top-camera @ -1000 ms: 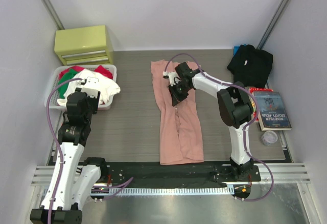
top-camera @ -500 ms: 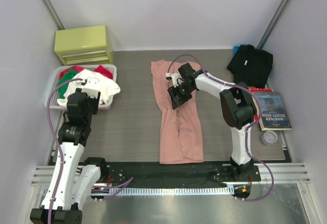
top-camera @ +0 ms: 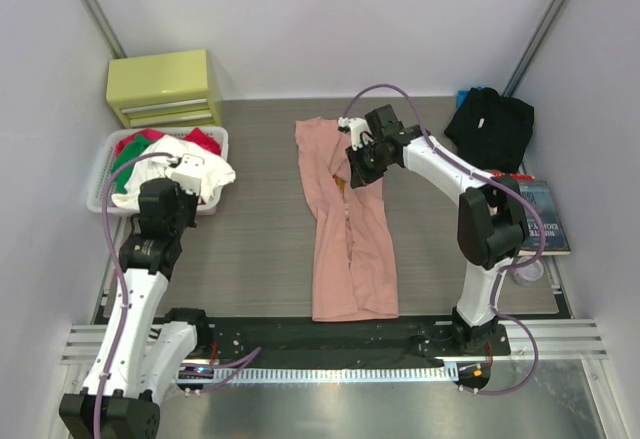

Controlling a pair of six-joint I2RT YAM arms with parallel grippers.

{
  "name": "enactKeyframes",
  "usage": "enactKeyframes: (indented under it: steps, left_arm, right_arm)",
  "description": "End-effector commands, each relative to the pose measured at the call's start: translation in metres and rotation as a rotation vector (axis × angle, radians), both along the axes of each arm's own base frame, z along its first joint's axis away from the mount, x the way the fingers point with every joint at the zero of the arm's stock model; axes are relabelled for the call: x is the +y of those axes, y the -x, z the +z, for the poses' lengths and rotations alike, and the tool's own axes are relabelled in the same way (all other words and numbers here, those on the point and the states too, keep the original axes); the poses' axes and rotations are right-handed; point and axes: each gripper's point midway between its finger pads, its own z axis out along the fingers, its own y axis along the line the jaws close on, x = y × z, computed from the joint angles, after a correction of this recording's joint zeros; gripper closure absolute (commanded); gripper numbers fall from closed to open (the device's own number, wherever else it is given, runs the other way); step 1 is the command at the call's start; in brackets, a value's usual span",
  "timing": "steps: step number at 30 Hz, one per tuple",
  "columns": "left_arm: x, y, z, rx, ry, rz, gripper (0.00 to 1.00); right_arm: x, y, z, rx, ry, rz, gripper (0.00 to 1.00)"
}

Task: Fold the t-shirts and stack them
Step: Grab the bottom of the folded rectangular tshirt with right arm

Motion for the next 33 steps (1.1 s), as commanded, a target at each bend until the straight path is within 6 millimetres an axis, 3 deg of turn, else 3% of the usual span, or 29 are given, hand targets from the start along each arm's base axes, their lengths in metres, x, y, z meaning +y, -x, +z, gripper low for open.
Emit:
enactKeyframes:
  steps: [1, 7, 10, 17, 23, 24, 25, 27, 33]
  left_arm:
    - [-0.015, 0.002, -0.03, 0.086, 0.063, -0.062, 1.0]
    - [-0.015, 0.0, -0.037, 0.11, 0.068, -0.052, 1.0]
    - [-0.013, 0.001, -0.041, 0.121, 0.056, -0.052, 1.0]
    - [-0.014, 0.0, -0.039, 0.117, 0.056, -0.058, 1.0]
    - [-0.014, -0.001, -0.039, 0.118, 0.057, -0.057, 1.0]
    - [-0.014, -0.001, -0.04, 0.121, 0.058, -0.056, 1.0]
    - [-0.014, -0.001, -0.04, 0.121, 0.055, -0.056, 1.0]
    - [-0.013, -0.001, -0.039, 0.118, 0.052, -0.055, 1.0]
    - [-0.013, 0.0, -0.042, 0.125, 0.05, -0.055, 1.0]
  right_arm:
    - [0.004, 0.002, -0.012, 0.028, -0.019, -0.009, 0.99]
    - [0.011, -0.002, -0.049, 0.108, -0.01, -0.002, 0.71]
    - [0.016, -0.005, -0.054, 0.123, -0.016, 0.003, 0.59]
    - [0.014, -0.008, -0.064, 0.123, 0.006, 0.003, 0.55]
    - [0.015, -0.008, -0.066, 0.133, 0.002, -0.001, 0.67]
    - [0.015, -0.008, -0.068, 0.137, 0.002, -0.002, 0.74]
    - [0.015, -0.008, -0.069, 0.138, 0.006, -0.006, 0.88]
    - [0.015, -0.007, -0.07, 0.143, 0.007, -0.003, 0.99]
    - [0.018, -0.004, -0.057, 0.127, -0.016, 0.005, 0.99]
